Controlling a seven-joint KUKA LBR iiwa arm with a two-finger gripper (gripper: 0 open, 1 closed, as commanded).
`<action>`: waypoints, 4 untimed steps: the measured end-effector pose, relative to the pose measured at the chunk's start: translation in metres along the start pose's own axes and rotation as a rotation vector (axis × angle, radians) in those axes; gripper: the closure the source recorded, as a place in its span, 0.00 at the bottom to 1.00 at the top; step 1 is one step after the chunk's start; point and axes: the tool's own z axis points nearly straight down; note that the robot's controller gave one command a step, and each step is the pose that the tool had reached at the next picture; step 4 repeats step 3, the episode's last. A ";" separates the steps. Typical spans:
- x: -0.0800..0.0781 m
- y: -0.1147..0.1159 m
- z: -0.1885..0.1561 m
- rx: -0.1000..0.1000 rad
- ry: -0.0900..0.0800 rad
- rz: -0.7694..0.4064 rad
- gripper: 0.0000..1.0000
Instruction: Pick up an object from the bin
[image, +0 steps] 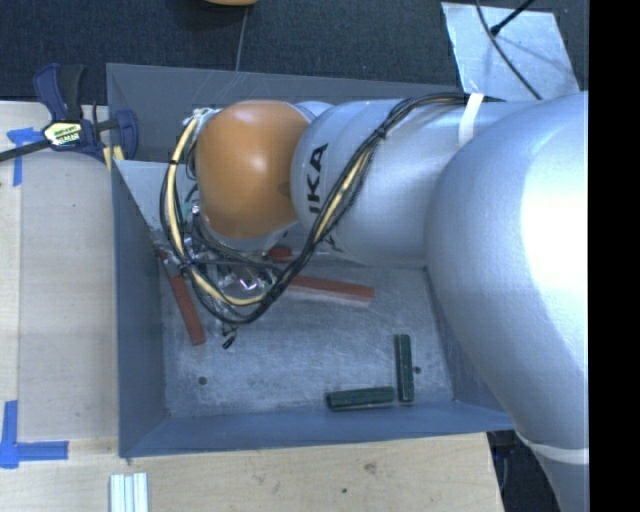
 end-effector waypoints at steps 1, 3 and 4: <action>-0.004 0.003 0.039 0.002 -0.003 -0.297 0.00; -0.003 -0.006 0.059 -0.002 0.000 -0.625 1.00; -0.003 -0.006 0.059 -0.002 0.000 -0.625 1.00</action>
Offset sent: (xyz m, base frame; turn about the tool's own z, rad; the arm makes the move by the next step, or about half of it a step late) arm 0.0044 -0.0043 -0.0597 -0.6299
